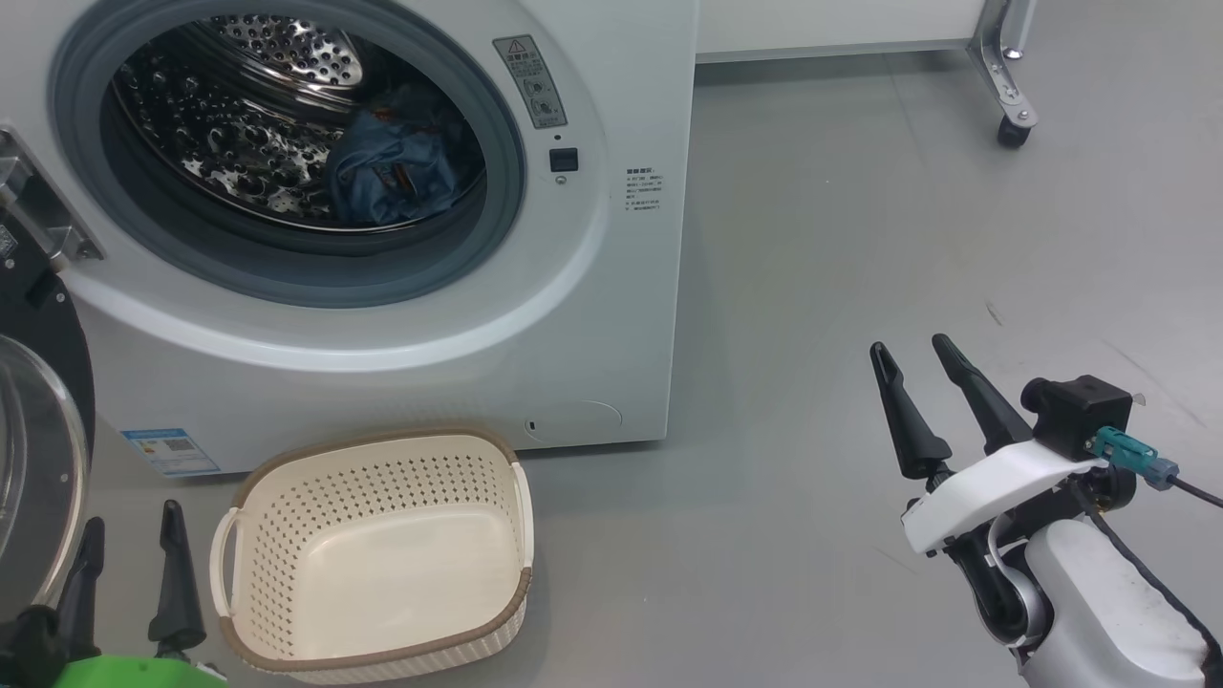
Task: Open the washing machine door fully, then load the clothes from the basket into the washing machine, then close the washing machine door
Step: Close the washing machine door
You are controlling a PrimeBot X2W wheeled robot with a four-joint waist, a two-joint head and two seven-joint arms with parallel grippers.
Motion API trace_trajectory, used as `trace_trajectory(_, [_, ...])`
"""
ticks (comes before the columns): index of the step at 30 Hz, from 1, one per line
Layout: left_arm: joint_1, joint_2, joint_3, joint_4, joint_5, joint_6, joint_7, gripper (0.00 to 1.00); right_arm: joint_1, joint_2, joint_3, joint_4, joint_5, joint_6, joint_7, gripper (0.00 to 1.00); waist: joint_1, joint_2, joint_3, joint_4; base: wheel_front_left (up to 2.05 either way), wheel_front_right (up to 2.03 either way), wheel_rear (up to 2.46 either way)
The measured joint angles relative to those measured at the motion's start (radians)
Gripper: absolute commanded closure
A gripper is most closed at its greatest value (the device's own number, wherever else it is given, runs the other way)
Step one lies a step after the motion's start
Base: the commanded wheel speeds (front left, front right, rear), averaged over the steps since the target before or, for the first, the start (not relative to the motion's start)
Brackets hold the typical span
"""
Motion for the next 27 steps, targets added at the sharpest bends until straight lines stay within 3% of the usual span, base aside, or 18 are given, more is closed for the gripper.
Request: trace_trajectory(27, [0.0,-0.02,0.002,0.034,0.022,0.011,0.0,0.0,0.037,-0.003,0.017,0.0,0.008,0.0,0.0,0.0,0.0,0.0,-0.033,0.189,0.0,0.0,0.0])
